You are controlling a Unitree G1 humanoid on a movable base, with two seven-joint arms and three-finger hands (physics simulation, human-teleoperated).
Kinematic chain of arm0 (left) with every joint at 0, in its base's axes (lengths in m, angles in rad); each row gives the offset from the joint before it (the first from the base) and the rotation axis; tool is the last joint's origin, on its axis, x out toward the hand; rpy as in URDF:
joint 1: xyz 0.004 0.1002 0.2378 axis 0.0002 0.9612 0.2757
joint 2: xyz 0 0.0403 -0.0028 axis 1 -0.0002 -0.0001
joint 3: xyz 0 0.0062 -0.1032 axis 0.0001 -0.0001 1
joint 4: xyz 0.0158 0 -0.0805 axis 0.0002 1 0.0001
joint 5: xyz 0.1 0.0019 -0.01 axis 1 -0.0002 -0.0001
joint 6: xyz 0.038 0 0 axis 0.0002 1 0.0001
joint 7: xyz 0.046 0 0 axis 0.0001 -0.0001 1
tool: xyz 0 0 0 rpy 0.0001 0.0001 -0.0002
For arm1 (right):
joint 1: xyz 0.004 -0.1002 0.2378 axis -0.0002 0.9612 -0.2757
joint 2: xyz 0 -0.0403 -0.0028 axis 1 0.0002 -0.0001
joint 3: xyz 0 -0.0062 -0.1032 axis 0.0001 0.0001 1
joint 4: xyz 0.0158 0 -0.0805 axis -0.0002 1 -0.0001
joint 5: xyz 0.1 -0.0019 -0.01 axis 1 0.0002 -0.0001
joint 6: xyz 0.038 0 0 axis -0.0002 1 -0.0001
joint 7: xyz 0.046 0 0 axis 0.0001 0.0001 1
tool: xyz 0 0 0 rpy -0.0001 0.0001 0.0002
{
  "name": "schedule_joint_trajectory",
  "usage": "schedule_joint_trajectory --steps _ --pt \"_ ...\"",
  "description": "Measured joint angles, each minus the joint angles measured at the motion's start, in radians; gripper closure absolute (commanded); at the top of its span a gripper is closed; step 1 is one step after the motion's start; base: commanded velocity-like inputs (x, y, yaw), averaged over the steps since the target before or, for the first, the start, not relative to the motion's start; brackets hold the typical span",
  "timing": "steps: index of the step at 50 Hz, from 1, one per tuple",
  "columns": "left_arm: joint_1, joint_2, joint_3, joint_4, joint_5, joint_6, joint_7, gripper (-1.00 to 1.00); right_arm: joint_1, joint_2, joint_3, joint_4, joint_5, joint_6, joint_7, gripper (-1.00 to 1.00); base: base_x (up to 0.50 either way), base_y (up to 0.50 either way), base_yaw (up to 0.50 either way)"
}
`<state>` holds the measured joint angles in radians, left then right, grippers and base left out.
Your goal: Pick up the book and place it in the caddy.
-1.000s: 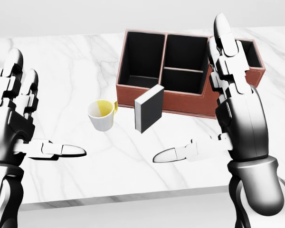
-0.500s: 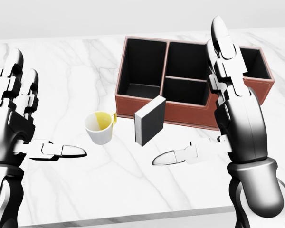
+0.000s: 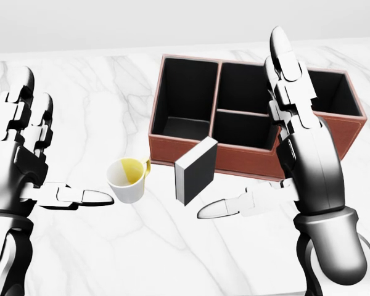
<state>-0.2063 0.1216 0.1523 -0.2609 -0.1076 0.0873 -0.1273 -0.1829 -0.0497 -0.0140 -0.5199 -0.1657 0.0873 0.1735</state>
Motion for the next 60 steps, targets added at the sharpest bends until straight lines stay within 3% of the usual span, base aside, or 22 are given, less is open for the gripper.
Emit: schedule_joint_trajectory --steps 60 --pt "0.004 -0.009 -0.014 -0.004 0.02 0.0 -0.005 -1.0 0.031 0.002 -0.003 0.038 0.001 0.0 0.008 -1.0 0.08 0.0 0.0"
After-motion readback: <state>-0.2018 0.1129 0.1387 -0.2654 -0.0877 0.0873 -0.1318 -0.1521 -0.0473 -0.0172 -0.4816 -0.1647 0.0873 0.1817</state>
